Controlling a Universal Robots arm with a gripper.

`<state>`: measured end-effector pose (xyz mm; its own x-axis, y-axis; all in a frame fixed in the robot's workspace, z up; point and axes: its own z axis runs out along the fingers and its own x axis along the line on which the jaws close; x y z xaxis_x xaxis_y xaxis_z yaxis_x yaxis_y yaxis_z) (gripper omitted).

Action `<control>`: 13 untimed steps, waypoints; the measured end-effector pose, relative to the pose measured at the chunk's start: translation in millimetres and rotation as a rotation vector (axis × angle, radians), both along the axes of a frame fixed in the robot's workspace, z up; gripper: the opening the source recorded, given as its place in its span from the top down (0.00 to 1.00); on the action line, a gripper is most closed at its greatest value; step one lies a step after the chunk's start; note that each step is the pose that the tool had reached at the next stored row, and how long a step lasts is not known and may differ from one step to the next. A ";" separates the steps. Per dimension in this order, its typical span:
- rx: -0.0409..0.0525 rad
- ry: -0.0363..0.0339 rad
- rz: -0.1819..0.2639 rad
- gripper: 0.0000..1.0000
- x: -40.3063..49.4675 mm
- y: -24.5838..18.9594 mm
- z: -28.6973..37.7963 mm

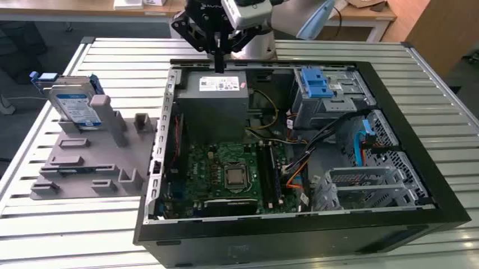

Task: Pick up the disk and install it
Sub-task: 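Reach for the disk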

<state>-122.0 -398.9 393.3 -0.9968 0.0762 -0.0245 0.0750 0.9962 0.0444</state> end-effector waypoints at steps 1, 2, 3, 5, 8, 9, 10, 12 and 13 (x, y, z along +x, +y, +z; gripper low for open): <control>0.0000 0.0000 0.000 0.89 0.0 0.0 0.0; 0.0000 0.0000 0.000 0.89 0.0 0.0 0.0; 0.0000 0.0000 0.000 0.89 0.0 0.0 0.0; -0.0001 0.0000 0.000 0.89 -0.3 0.0 0.0; 0.0000 0.0000 0.000 0.89 -1.7 0.0 0.0; 0.0000 -0.0001 0.000 0.89 -2.2 0.0 0.0; 0.0000 0.0000 0.000 0.89 -2.5 0.0 0.0; -0.0001 0.0000 0.000 0.89 -3.0 0.0 0.0; 0.0000 0.0000 0.000 0.89 -3.2 0.0 0.0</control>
<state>-125.2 -398.9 393.3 -0.9968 0.0762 -0.0245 0.0750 0.9962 0.0444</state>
